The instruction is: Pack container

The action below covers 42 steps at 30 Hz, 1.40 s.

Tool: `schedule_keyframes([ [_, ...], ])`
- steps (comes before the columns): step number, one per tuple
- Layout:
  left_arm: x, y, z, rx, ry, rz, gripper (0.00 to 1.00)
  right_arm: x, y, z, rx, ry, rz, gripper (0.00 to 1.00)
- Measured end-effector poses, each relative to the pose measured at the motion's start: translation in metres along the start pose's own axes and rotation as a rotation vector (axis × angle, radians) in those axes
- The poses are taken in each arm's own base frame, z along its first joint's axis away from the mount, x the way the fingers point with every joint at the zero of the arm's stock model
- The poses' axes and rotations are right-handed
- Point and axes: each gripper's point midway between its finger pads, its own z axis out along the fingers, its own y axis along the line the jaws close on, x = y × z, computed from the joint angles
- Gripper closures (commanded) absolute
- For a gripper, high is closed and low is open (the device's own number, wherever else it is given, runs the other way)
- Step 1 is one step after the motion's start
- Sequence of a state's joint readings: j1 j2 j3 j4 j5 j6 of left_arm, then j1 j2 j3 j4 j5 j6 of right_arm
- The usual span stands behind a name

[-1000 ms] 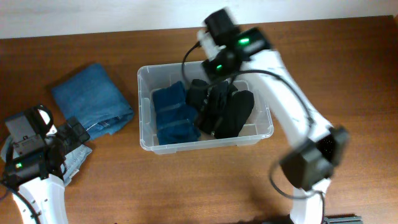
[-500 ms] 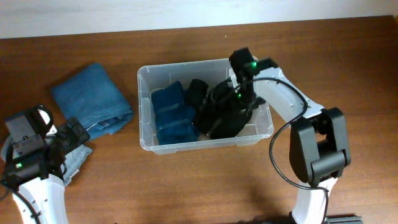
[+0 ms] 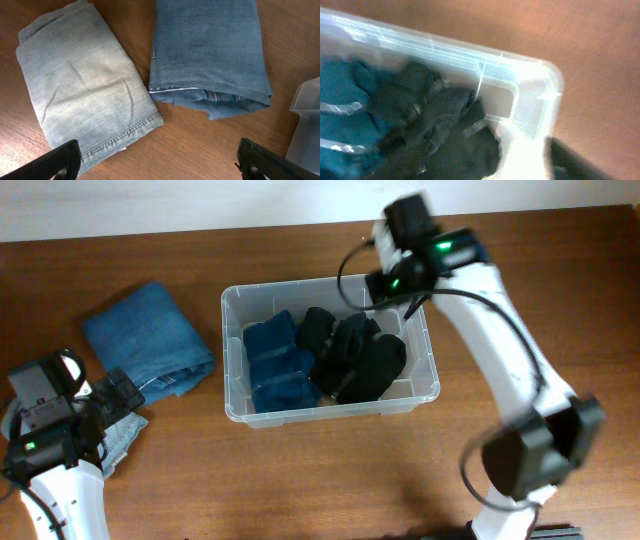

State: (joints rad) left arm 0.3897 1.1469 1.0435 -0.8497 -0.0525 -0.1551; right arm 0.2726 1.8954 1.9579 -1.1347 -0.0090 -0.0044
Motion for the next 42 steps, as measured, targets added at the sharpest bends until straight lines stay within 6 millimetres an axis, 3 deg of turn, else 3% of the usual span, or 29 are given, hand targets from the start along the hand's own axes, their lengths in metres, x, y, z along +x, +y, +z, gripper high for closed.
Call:
schedule_keyframes([
  [2,0.0,0.0,0.0,0.0,0.0,0.0,0.01,-0.019,-0.014,-0.053,0.014,-0.129,0.023,0.02],
  [4,-0.001,0.0,0.0,0.001,-0.005,0.0,0.01,-0.016,-0.037,-0.084,0.043,-0.169,0.068,0.01],
  [6,-0.007,0.0,0.0,0.003,-0.026,-0.003,0.01,-0.002,-0.068,-0.098,0.079,-0.152,0.136,0.02],
  [8,-0.017,0.004,-0.002,-0.003,-0.037,-0.019,0.01,0.013,-0.095,-0.089,0.087,-0.097,0.204,0.02],
  [11,-0.043,0.018,-0.005,-0.029,-0.049,-0.082,0.02,0.029,-0.113,-0.074,0.083,-0.036,0.259,0.02],
  [13,-0.052,0.042,-0.003,-0.071,-0.018,-0.188,0.02,0.042,-0.124,-0.065,0.078,0.005,0.296,0.02],
  [16,-0.032,0.084,0.013,-0.15,0.105,-0.356,0.02,0.048,-0.13,-0.062,0.077,0.02,0.317,0.02],
  [18,-0.008,0.112,0.036,-0.195,0.225,-0.463,0.01,0.049,-0.129,-0.06,0.071,0.024,0.318,0.02],
  [24,0.055,0.162,0.094,-0.245,0.491,-0.661,0.02,0.051,-0.127,-0.058,0.061,0.031,0.319,0.02],
  [27,0.06,0.171,0.115,-0.233,0.499,-0.694,0.04,0.05,-0.127,-0.058,0.059,0.031,0.319,0.02],
  [34,0.064,0.153,0.168,-0.049,0.519,-0.659,0.11,0.051,-0.127,-0.058,0.058,0.034,0.319,0.02],
  [35,0.064,0.151,0.17,-0.03,0.525,-0.655,0.2,0.051,-0.127,-0.058,0.058,0.034,0.32,0.02],
  [37,0.062,0.147,0.172,-0.003,0.52,-0.641,0.55,0.051,-0.127,-0.058,0.058,0.034,0.319,0.02],
  [38,0.061,0.144,0.174,0.023,0.519,-0.634,0.79,0.051,-0.127,-0.058,0.057,0.034,0.32,0.02],
  [40,0.061,0.14,0.174,0.05,0.527,-0.626,0.98,0.051,-0.127,-0.058,0.057,0.034,0.32,0.02],
  [42,0.057,0.136,0.172,0.087,0.524,-0.633,1.0,0.051,-0.127,-0.058,0.057,0.034,0.319,0.01],
])
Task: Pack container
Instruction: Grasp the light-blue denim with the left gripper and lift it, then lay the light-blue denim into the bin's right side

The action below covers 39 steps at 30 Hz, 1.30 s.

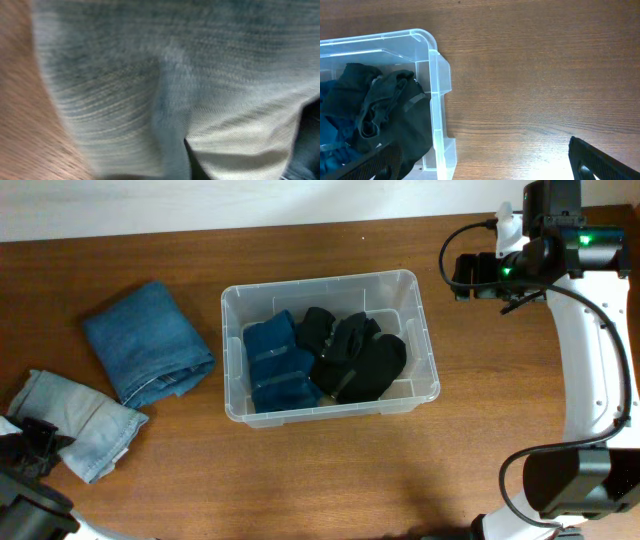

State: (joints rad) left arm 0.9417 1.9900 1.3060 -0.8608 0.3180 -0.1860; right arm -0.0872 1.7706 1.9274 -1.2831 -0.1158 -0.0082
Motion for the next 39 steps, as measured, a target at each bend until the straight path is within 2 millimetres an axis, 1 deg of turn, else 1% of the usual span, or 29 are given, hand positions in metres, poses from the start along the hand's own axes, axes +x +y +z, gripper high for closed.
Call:
schedule_keyframes([
  [2,0.006,-0.008,-0.001,0.046,0.027,0.005,1.0,0.0,0.0,0.0,0.0,0.0,0.0,0.01],
  [4,0.017,-0.017,-0.002,0.1,0.067,-0.001,1.0,0.0,0.0,0.0,0.0,0.0,0.0,0.01],
  [5,0.022,-0.023,-0.005,0.127,0.08,0.0,1.0,0.0,0.0,0.0,-0.001,0.0,0.0,0.02],
  [6,0.029,-0.032,-0.014,0.162,0.081,0.007,1.0,0.0,0.0,0.0,-0.002,0.0,0.0,0.02],
  [7,0.032,-0.042,-0.025,0.196,0.068,0.019,1.0,0.0,0.0,0.0,-0.003,0.001,0.0,0.02],
  [8,0.034,-0.061,-0.049,0.254,0.021,0.057,1.0,0.0,0.0,0.0,-0.003,0.0,0.0,0.02],
  [9,0.036,-0.073,-0.067,0.289,-0.016,0.09,1.0,0.0,0.0,0.0,-0.002,0.0,0.0,0.02],
  [11,0.047,-0.101,-0.111,0.354,-0.109,0.173,1.0,0.0,-0.001,0.0,0.0,0.0,0.006,0.02],
  [12,0.052,-0.114,-0.128,0.376,-0.153,0.218,1.0,0.0,-0.004,-0.001,0.002,-0.001,0.015,0.02],
  [14,0.074,-0.16,-0.18,0.458,-0.28,0.384,1.0,0.001,-0.017,-0.003,0.016,-0.002,0.047,0.02],
  [15,0.086,-0.179,-0.196,0.493,-0.317,0.45,1.0,0.001,-0.025,-0.006,0.025,-0.006,0.066,0.02],
  [16,0.104,-0.204,-0.213,0.543,-0.354,0.539,1.0,0.002,-0.034,-0.01,0.035,-0.012,0.087,0.02],
  [17,0.122,-0.224,-0.224,0.589,-0.367,0.608,1.0,0.004,-0.045,-0.016,0.049,-0.02,0.116,0.02],
  [18,0.145,-0.247,-0.232,0.644,-0.364,0.686,1.0,0.005,-0.05,-0.019,0.055,-0.024,0.132,0.02],
  [20,0.183,-0.28,-0.235,0.722,-0.327,0.792,1.0,0.009,-0.066,-0.032,0.075,-0.039,0.175,0.02],
  [21,0.21,-0.302,-0.233,0.766,-0.296,0.859,1.0,0.011,-0.073,-0.039,0.086,-0.049,0.198,0.02],
  [22,0.235,-0.319,-0.229,0.796,-0.262,0.916,1.0,0.013,-0.079,-0.044,0.095,-0.057,0.218,0.02],
  [23,0.254,-0.329,-0.225,0.816,-0.229,0.951,1.0,0.014,-0.085,-0.048,0.103,-0.063,0.235,0.02],
  [24,0.292,-0.348,-0.216,0.843,-0.178,1.018,1.0,0.015,-0.09,-0.051,0.11,-0.067,0.248,0.02],
  [27,0.349,-0.375,-0.198,0.871,-0.125,1.105,1.0,0.018,-0.096,-0.052,0.118,-0.063,0.265,0.02],
  [29,0.388,-0.389,-0.179,0.882,-0.068,1.149,1.0,0.018,-0.096,-0.052,0.118,-0.061,0.266,0.02],
  [30,0.422,-0.395,-0.156,0.875,0.001,1.185,1.0,0.018,-0.096,-0.052,0.118,-0.06,0.265,0.02],
  [31,0.443,-0.395,-0.136,0.851,0.057,1.204,1.0,0.018,-0.096,-0.052,0.118,-0.061,0.266,0.02],
  [32,0.456,-0.396,-0.121,0.836,0.087,1.212,1.0,0.018,-0.096,-0.052,0.118,-0.06,0.265,0.02],
  [34,0.476,-0.395,-0.089,0.789,0.142,1.222,1.0,0.018,-0.096,-0.052,0.118,-0.06,0.266,0.02],
  [35,0.482,-0.393,-0.075,0.764,0.164,1.222,1.0,0.018,-0.096,-0.052,0.118,-0.061,0.266,0.02],
  [36,0.488,-0.39,-0.056,0.727,0.191,1.223,1.0,0.018,-0.096,-0.052,0.118,-0.061,0.266,0.02],
  [39,0.493,-0.382,-0.014,0.64,0.24,1.2,1.0,0.018,-0.096,-0.052,0.118,-0.061,0.266,0.02],
])
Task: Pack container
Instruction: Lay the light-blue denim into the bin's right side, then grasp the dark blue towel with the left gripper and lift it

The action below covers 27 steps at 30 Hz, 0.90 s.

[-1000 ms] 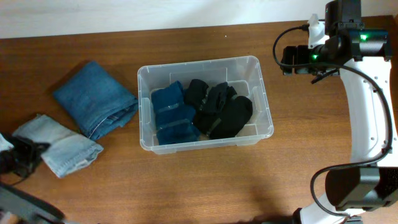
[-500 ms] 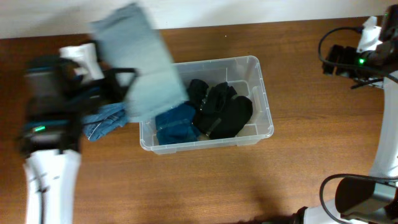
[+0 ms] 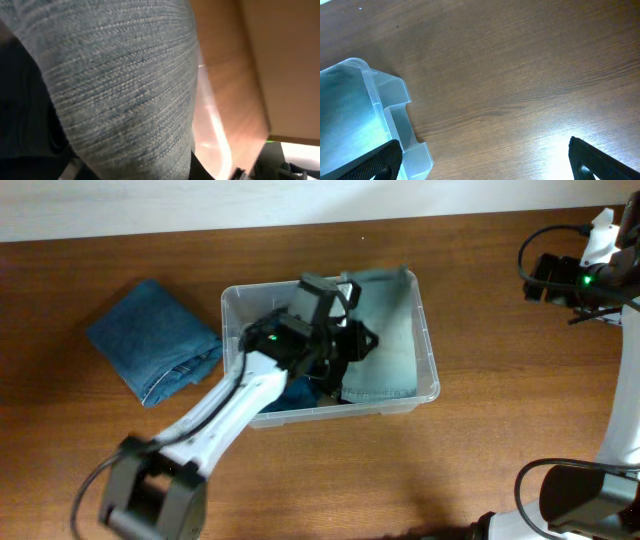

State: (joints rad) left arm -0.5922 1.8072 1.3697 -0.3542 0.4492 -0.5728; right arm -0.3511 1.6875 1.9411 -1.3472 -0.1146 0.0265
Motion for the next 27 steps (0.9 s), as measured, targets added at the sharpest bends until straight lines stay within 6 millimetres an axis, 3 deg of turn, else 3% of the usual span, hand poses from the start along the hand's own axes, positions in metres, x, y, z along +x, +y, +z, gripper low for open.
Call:
schedule_keyframes([
  [2,0.01,0.023,0.021,-0.043,0.045,-0.056,0.96,0.0,0.0,0.0,0.0,0.0,0.0,0.02],
  [3,0.012,0.027,0.023,-0.049,0.053,-0.069,0.75,0.0,0.0,0.0,0.0,0.0,0.0,0.02],
  [5,0.013,0.029,0.026,-0.043,0.062,-0.094,0.23,0.0,0.0,0.0,0.0,0.0,0.0,0.02],
  [7,0.012,0.028,0.024,-0.03,0.064,-0.098,0.01,0.0,0.0,0.0,-0.001,0.001,0.0,0.02],
  [11,-0.012,0.049,0.002,-0.045,0.042,-0.113,0.01,0.001,0.001,0.0,-0.004,0.004,0.0,0.02],
  [14,-0.059,0.084,-0.059,-0.126,-0.071,-0.112,0.01,0.001,0.001,0.0,-0.004,0.004,0.001,0.02],
  [16,-0.098,0.105,-0.14,-0.254,-0.25,-0.096,0.01,0.001,0.001,0.0,-0.004,0.004,0.0,0.02],
  [17,-0.104,0.113,-0.168,-0.301,-0.297,-0.104,0.01,0.001,0.001,0.0,-0.004,0.005,0.001,0.02],
  [18,-0.107,0.127,-0.207,-0.377,-0.358,-0.135,0.01,0.001,0.001,0.0,-0.004,0.004,0.0,0.02],
  [20,-0.106,0.154,-0.254,-0.461,-0.422,-0.201,0.01,0.001,0.001,0.0,-0.004,0.004,0.001,0.02],
  [21,-0.101,0.189,-0.291,-0.549,-0.467,-0.286,0.01,0.001,0.001,0.0,-0.004,0.004,0.0,0.02],
  [23,-0.087,0.237,-0.321,-0.629,-0.483,-0.409,0.01,0.001,0.001,0.0,-0.004,0.004,0.0,0.02],
  [26,-0.058,0.298,-0.335,-0.693,-0.446,-0.569,0.01,0.001,0.001,0.0,-0.004,0.005,0.0,0.02],
  [27,-0.04,0.328,-0.333,-0.703,-0.41,-0.651,0.01,0.001,0.001,0.0,-0.004,0.005,0.001,0.02],
])
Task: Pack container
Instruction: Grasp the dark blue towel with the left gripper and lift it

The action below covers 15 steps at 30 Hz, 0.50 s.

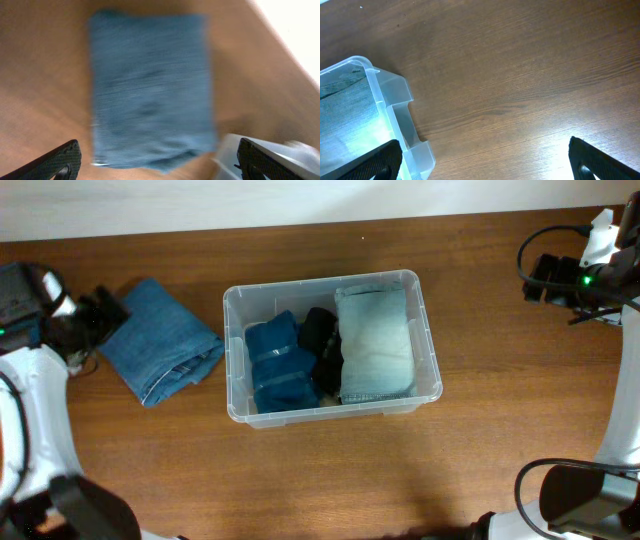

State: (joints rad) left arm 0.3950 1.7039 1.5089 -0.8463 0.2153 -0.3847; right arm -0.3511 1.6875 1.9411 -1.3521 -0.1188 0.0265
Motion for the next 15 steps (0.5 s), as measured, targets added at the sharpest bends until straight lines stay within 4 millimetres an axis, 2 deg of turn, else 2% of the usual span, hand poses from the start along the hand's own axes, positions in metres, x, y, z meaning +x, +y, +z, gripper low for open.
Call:
schedule_keyframes([
  [1,0.005,0.021,0.018,-0.019,0.052,-0.042,0.01,0.0,0.0,0.0,0.0,0.0,0.001,0.02],
  [2,0.009,0.032,0.032,-0.028,0.088,-0.062,0.01,0.0,0.0,0.0,0.0,0.001,0.0,0.02],
  [4,0.016,0.047,0.061,-0.014,0.149,-0.075,0.01,0.0,0.0,0.0,-0.003,0.002,0.001,0.02],
  [5,0.02,0.052,0.074,-0.007,0.176,-0.075,0.01,0.0,0.001,0.0,-0.003,0.002,0.0,0.02],
  [6,0.029,0.056,0.096,0.007,0.224,-0.079,0.01,0.001,0.001,0.0,-0.003,0.002,0.0,0.02],
  [10,0.052,0.064,0.139,0.032,0.313,-0.095,0.01,0.002,0.001,0.0,-0.003,0.006,0.001,0.02],
  [11,0.047,0.06,0.14,0.055,0.3,-0.093,0.07,0.001,0.001,0.0,-0.003,0.005,0.001,0.02],
  [13,0.045,0.055,0.144,0.093,0.295,-0.086,0.46,0.002,0.001,0.0,-0.004,0.007,0.001,0.02],
  [14,0.046,0.053,0.145,0.109,0.301,-0.092,0.57,0.002,0.001,0.0,-0.004,0.007,0.0,0.02],
  [15,0.048,0.049,0.148,0.138,0.314,-0.095,0.9,0.002,0.001,0.0,-0.004,0.007,0.001,0.02],
])
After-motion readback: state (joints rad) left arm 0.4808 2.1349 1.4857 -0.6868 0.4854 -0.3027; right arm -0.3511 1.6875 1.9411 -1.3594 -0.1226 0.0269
